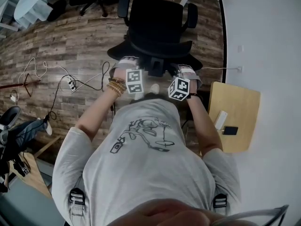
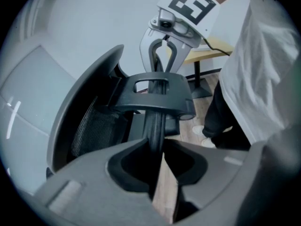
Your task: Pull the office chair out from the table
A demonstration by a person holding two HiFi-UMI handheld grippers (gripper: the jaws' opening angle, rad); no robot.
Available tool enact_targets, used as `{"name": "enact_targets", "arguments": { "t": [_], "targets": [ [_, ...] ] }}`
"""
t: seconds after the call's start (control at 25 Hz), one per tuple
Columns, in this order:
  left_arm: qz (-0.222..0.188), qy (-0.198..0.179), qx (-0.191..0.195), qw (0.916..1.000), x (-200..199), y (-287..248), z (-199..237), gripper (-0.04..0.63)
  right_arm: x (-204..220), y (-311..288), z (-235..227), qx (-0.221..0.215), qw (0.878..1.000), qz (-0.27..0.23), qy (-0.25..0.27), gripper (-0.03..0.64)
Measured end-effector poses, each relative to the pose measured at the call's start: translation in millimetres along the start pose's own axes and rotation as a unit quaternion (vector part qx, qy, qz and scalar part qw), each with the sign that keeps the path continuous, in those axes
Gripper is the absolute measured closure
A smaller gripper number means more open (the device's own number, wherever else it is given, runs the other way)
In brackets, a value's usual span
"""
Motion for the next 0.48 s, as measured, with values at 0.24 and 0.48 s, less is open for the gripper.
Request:
{"name": "enact_targets", "arguments": {
  "t": [0.24,0.48],
  "targets": [
    [-0.007,-0.006,0.007,0.9999,6.6,14.2,-29.2,0.499,-11.8,15.3,27.5,-0.003,1.000,0.001,-0.002,0.509],
    [0.005,-0.021,0.011,0.9997,10.8,21.8,-44.8,0.497,-20.5,21.8,41.1,-0.014,1.000,0.006,-0.009,0.509]
  ]
}}
Point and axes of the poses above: the fingertips, and each gripper's own axes: y backward along the fingers, z to its left, x out of its underside, the point moved 8 cm from there along y, backward along the fingers, and after that the axes turned 15 degrees about y, right-handed, at the moved point
